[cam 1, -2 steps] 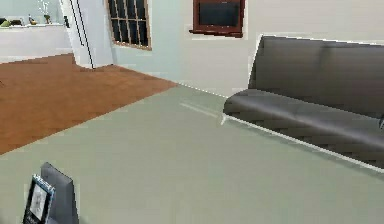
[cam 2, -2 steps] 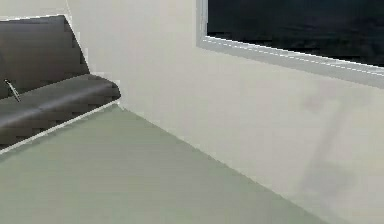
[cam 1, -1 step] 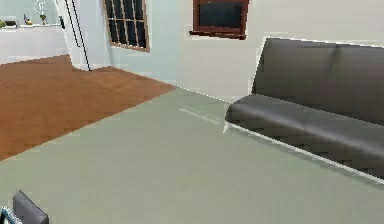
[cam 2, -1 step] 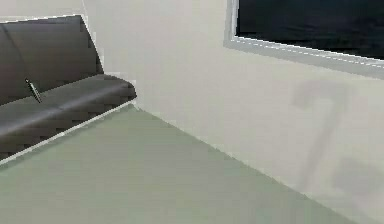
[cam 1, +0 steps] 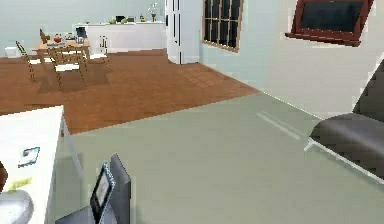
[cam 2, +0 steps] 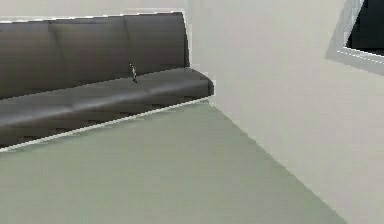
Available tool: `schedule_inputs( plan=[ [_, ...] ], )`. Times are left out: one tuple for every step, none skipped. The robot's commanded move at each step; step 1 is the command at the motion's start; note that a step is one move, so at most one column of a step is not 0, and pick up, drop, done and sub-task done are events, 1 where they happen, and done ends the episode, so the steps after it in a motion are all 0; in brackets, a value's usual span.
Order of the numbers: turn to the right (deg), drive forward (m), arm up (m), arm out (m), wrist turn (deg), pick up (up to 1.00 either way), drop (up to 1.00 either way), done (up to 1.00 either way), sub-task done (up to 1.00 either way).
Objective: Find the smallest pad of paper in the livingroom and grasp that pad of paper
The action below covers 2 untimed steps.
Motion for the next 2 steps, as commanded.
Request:
schedule_inputs(
  plan=[
    [0.0, 0.8, 0.0, 0.0, 0.0, 0.0, 0.0, 0.0, 0.0],
    [-30.0, 0.0, 0.0, 0.0, 0.0, 0.0, 0.0, 0.0, 0.0]
  ],
)
